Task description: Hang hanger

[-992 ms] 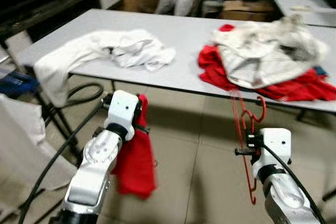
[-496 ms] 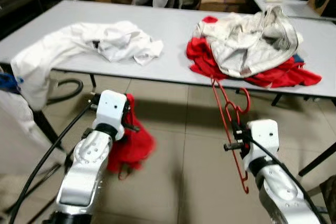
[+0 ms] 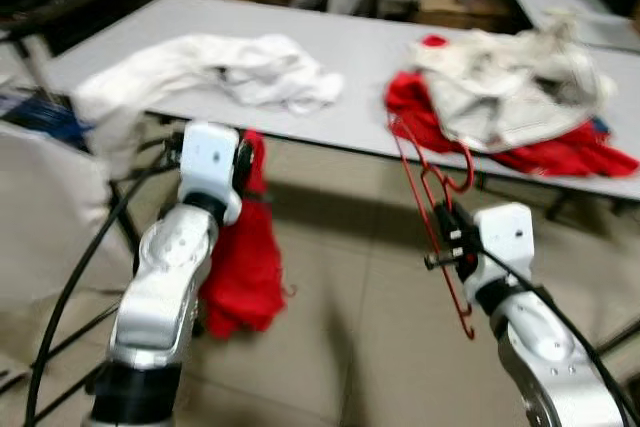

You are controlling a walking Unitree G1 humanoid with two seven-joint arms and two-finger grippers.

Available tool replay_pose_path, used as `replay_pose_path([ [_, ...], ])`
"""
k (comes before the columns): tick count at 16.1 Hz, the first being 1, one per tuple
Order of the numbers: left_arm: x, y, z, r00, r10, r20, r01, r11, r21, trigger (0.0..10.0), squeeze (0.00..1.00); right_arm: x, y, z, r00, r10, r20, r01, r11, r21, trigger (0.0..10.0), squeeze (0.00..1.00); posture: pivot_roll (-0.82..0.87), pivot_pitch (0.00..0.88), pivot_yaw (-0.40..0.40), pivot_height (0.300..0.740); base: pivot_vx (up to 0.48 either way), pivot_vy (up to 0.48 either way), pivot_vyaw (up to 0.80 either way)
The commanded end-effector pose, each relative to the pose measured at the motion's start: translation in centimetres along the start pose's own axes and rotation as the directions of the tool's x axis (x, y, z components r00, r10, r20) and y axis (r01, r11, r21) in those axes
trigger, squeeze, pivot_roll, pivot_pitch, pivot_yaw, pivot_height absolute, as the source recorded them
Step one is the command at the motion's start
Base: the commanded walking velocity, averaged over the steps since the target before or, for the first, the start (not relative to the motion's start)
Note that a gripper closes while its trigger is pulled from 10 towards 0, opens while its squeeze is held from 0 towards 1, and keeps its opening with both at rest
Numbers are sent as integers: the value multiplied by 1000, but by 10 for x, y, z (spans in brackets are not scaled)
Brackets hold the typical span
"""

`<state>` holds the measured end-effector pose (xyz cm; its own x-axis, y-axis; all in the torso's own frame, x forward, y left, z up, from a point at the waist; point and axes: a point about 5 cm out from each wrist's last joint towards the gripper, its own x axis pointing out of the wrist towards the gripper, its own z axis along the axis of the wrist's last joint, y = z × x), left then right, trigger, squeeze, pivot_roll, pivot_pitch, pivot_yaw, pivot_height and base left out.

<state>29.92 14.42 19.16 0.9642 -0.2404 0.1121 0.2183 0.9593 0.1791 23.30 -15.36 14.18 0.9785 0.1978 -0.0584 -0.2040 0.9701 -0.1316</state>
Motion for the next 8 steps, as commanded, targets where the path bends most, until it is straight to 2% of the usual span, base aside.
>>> replay_pose_path([
  [1,3,6,3,1000,-1,7,1,1000,6,10000,0,2,0,10,999,4,38,-4,1000,3,10000,0,-23,0,1,740,311,0,800],
  [2,10,8,6,1000,-5,18,5,1000,11,10000,0,4,0,11,999,7,48,-7,1000,7,10000,0,-25,0,5,740,307,0,581],
  [4,15,9,9,1000,-5,28,5,1000,12,10000,0,3,0,11,999,-8,51,6,999,46,10000,0,-27,0,8,740,311,0,0],
  [8,21,5,11,999,-30,38,31,999,-11,10000,0,3,-1,12,998,-18,55,16,999,44,10000,0,-35,0,11,740,310,0,0],
])
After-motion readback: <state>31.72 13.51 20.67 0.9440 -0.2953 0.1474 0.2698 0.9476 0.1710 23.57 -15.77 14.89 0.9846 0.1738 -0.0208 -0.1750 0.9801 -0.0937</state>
